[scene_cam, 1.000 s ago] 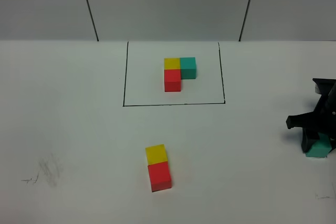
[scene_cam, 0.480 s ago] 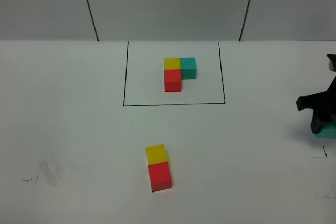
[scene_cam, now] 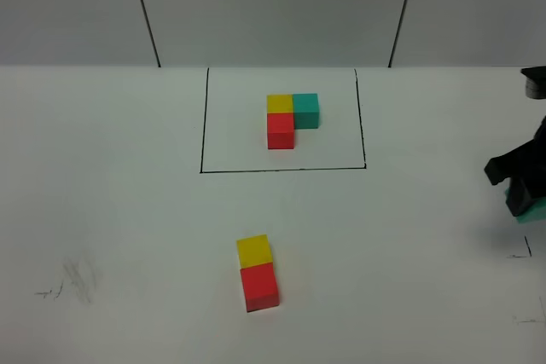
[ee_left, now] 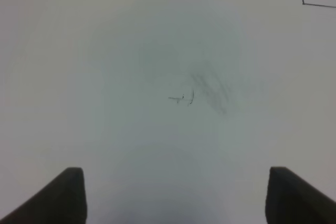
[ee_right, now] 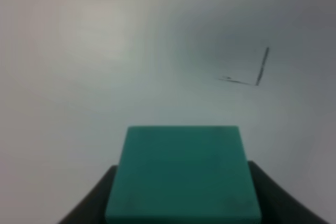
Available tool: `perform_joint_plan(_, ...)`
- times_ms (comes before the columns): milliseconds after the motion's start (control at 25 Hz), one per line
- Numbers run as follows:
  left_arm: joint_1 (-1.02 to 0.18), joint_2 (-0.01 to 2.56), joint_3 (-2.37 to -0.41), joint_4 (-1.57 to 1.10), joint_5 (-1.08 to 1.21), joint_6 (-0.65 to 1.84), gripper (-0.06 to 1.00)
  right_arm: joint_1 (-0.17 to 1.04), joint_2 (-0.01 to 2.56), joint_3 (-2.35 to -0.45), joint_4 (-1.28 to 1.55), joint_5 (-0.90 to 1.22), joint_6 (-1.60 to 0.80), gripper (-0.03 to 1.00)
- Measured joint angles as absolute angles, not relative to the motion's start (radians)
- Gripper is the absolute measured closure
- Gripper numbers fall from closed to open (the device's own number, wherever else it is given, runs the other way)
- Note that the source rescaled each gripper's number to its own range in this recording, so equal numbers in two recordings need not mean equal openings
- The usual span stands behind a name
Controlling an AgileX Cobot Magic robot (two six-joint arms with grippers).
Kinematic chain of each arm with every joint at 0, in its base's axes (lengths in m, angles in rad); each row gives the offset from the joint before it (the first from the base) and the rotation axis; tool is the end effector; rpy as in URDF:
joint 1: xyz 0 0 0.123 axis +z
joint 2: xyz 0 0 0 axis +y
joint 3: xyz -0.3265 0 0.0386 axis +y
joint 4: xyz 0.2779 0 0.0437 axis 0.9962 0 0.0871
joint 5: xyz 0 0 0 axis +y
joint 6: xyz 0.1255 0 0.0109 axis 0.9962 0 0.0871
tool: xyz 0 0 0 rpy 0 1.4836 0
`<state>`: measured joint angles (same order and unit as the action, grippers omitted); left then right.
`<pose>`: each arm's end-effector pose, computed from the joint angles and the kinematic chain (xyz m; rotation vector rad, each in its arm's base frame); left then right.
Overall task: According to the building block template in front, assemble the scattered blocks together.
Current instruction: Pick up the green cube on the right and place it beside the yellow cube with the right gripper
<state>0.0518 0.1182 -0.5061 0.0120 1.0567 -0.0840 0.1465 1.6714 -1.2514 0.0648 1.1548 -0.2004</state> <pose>0.0262 0.0027 0.2761 -0.1457 2.1474 -0.0040 0.3484 0.0589 0.2452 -0.4916 3.0158 0.0888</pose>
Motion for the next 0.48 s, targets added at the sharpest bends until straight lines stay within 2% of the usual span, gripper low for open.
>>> perform_joint_plan(200,0.052,0.118,-0.506,0.012,1.057,-0.084,-0.05,0.285,1.669,-1.251,0.063,1.141,-0.305,0.47)
perform_joint_plan(480,0.052,0.118,-0.506,0.012,1.057,-0.084,-0.05,0.400,1.669,-1.336,0.070,1.113,-0.430,0.47)
